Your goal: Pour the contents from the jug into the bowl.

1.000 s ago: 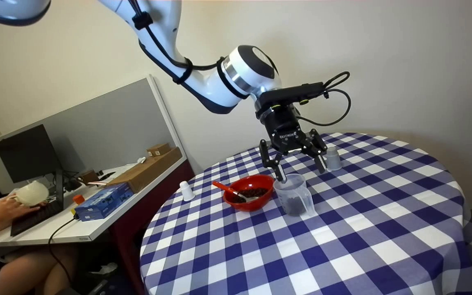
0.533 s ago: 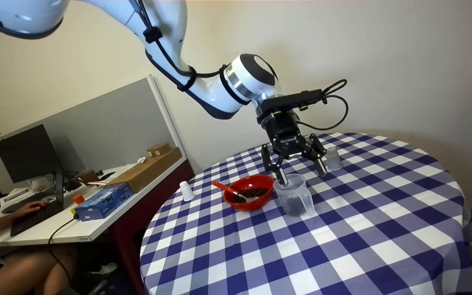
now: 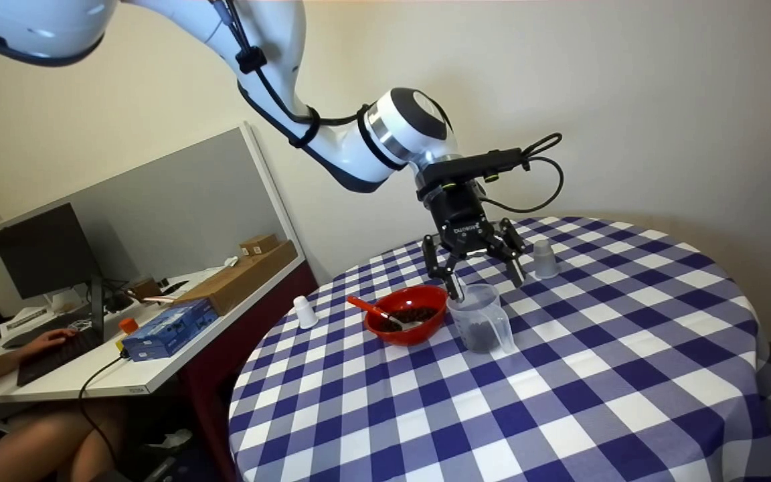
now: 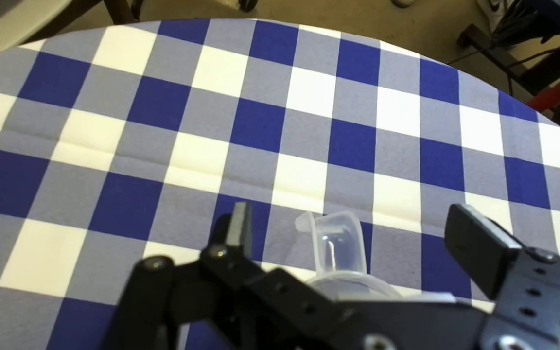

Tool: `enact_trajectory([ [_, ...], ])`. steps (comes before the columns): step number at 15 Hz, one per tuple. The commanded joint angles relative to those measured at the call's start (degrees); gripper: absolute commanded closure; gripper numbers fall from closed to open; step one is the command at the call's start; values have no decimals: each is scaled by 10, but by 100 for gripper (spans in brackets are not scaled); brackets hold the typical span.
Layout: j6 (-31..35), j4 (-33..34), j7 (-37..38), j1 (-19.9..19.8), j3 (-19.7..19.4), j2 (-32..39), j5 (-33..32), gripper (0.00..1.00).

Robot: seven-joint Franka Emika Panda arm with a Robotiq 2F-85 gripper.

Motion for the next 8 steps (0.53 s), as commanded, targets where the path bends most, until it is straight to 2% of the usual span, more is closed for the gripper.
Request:
enact_trajectory([
  [1,1,4,-3,-10,3,-2,17,0],
  [8,29,-8,10,-4,1,-2,7,0],
])
